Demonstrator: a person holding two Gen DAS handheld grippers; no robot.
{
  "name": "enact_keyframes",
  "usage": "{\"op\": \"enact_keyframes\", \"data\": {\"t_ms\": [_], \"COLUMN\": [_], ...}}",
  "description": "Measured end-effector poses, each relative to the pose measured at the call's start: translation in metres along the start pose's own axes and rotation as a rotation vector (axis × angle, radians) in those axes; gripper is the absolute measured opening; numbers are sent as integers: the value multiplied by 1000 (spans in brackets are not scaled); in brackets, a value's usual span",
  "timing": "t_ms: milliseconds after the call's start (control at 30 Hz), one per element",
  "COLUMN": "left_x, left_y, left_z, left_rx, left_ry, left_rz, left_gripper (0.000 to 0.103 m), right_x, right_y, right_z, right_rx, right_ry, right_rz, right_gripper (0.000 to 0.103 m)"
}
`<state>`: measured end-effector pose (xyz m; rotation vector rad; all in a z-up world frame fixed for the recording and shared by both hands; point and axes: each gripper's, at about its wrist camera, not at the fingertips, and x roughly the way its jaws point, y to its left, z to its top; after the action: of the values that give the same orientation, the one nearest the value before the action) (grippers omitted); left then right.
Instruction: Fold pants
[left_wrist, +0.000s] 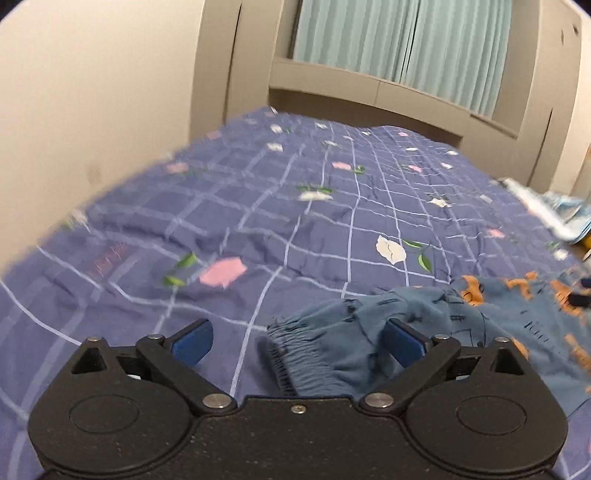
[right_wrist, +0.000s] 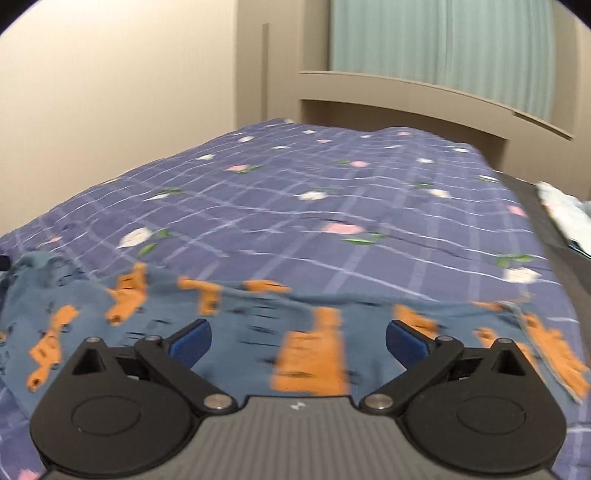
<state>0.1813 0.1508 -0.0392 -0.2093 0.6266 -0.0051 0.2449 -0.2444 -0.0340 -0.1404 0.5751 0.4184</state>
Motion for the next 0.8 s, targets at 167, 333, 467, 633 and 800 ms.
{"op": "enact_keyframes", "data": {"t_ms": [167, 333, 467, 633, 800], "left_x": [33, 44, 21, -26, -36], "left_y": [17, 6, -21, -29, -18], "left_z": [0, -1, 1, 9, -5], "left_rx": [-70, -20, 9, -34, -77], "left_ry": [53, 91, 64, 43, 99], "left_rz": [-124, -99, 11, 69, 96], "left_gripper": [92, 38, 25, 21, 21], "right_x": [3, 0, -2, -4, 3], "right_y": [22, 30, 32, 33, 31], "right_z": [7, 2, -3, -4, -7], "right_rx": [-27, -27, -23, -29, -15], "right_ry": [7, 19, 23, 6, 15], "right_rz": [31, 31, 30, 32, 51], "right_gripper": [103, 103, 103, 103, 103]}}
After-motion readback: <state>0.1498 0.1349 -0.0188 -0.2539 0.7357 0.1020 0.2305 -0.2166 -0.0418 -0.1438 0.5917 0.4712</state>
